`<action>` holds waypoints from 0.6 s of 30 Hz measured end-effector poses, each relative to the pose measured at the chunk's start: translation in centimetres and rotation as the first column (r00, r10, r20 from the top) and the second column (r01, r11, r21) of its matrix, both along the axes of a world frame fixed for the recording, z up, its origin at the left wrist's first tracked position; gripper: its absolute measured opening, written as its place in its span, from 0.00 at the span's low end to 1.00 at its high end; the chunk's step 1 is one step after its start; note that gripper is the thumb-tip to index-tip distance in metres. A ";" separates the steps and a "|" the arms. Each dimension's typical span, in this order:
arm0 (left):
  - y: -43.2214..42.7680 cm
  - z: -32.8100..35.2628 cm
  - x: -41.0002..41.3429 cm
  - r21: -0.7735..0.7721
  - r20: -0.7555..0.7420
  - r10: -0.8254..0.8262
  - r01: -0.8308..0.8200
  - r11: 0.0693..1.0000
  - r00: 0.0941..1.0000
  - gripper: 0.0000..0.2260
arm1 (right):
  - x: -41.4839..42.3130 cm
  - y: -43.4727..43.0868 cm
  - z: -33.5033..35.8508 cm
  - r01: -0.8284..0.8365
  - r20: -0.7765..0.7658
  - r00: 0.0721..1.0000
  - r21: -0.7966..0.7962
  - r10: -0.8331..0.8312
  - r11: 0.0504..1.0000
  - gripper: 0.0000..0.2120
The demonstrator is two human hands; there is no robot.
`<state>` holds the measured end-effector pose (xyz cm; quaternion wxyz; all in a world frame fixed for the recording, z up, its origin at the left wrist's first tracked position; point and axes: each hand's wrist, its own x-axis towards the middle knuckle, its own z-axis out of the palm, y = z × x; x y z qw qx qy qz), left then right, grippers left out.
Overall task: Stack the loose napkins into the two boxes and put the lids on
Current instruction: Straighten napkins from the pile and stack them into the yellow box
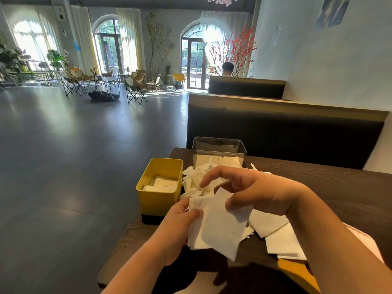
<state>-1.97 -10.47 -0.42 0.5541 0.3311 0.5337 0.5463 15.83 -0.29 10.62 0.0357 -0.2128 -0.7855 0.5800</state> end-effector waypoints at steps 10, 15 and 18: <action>-0.1 0.5 0.3 -0.014 -0.043 -0.046 0.046 0.999 0.998 0.12 | -3.1 -0.5 -0.5 -0.104 0.302 0.953 0.353 -0.008 0.930 0.29; 0.1 0.0 0.2 -0.012 -0.036 -0.005 0.005 1.000 0.999 0.13 | -2.8 -0.2 -0.8 -0.118 0.270 0.962 0.318 0.029 0.941 0.27; 0.0 0.2 0.3 -0.001 -0.035 -0.045 0.045 0.999 0.998 0.12 | -2.2 -0.1 -0.4 -0.153 0.217 0.971 0.231 0.103 0.961 0.27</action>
